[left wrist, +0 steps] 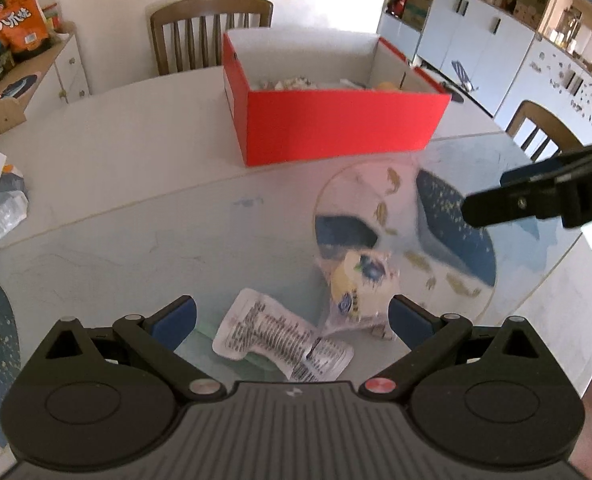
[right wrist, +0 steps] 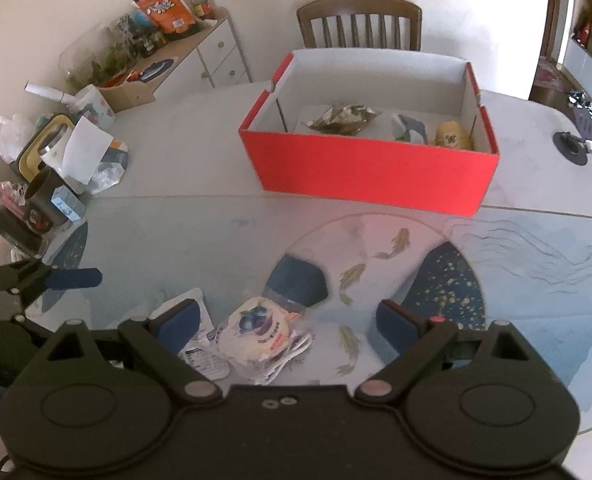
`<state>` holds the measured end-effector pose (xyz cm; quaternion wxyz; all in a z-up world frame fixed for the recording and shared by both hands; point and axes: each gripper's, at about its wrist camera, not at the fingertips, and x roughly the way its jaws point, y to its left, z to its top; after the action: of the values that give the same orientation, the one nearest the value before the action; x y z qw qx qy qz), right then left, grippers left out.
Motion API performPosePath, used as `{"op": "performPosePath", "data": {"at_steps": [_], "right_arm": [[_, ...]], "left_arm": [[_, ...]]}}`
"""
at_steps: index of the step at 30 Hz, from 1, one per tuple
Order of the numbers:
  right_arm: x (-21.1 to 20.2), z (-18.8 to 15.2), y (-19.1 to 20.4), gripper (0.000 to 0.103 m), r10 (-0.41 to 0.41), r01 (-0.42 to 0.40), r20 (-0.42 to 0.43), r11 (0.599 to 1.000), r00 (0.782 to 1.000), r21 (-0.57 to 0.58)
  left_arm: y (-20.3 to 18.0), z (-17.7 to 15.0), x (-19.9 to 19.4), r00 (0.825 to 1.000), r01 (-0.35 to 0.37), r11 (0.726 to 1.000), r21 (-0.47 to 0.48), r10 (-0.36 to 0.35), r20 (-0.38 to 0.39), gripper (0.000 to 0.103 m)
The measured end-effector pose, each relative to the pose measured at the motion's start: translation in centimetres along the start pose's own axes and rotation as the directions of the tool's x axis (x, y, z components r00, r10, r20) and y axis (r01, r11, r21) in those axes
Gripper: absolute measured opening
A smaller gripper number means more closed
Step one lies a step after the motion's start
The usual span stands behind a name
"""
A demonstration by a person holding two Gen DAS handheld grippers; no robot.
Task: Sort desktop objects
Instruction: 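Reach the left tool to the white printed packet while the right tool reaches the blueberry bag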
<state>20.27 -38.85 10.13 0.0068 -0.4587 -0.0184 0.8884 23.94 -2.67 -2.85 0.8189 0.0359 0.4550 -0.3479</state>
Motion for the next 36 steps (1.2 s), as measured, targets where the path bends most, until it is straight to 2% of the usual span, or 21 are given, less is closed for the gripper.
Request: {"op": "performPosePath", "data": {"at_steps": [7, 14, 20, 26, 36], "right_arm": [[1.5, -0.2, 0.6, 0.095, 0.004, -0.004, -0.029, 1.0, 1.0, 0.008], [3.1, -0.1, 1.1, 0.095, -0.002, 0.003, -0.054, 1.0, 0.999, 0.021], [4.5, 0.0, 1.7, 0.095, -0.003, 0.005, -0.073, 0.999, 0.997, 0.035], [5.8, 0.2, 2.0, 0.095, -0.009, 0.014, -0.094, 0.999, 0.996, 0.049], [7.9, 0.2, 2.1, 0.095, -0.032, 0.044, -0.13, 0.995, 0.991, 0.092]], "left_arm": [[0.1, -1.4, 1.6, 0.999, 0.007, 1.0, -0.015, -0.007, -0.039, 0.103], [0.5, -2.0, 3.2, 0.995, 0.007, 0.994, -0.109, -0.019, -0.102, 0.103], [0.8, -2.4, 4.6, 0.989, -0.04, 0.99, -0.136, 0.019, -0.149, 0.103], [0.3, -2.7, 5.2, 0.988, -0.04, 0.991, -0.129, 0.019, -0.156, 0.103], [0.2, -2.0, 6.0, 0.984, -0.082, 0.98, -0.183, 0.05, -0.172, 0.102]]}}
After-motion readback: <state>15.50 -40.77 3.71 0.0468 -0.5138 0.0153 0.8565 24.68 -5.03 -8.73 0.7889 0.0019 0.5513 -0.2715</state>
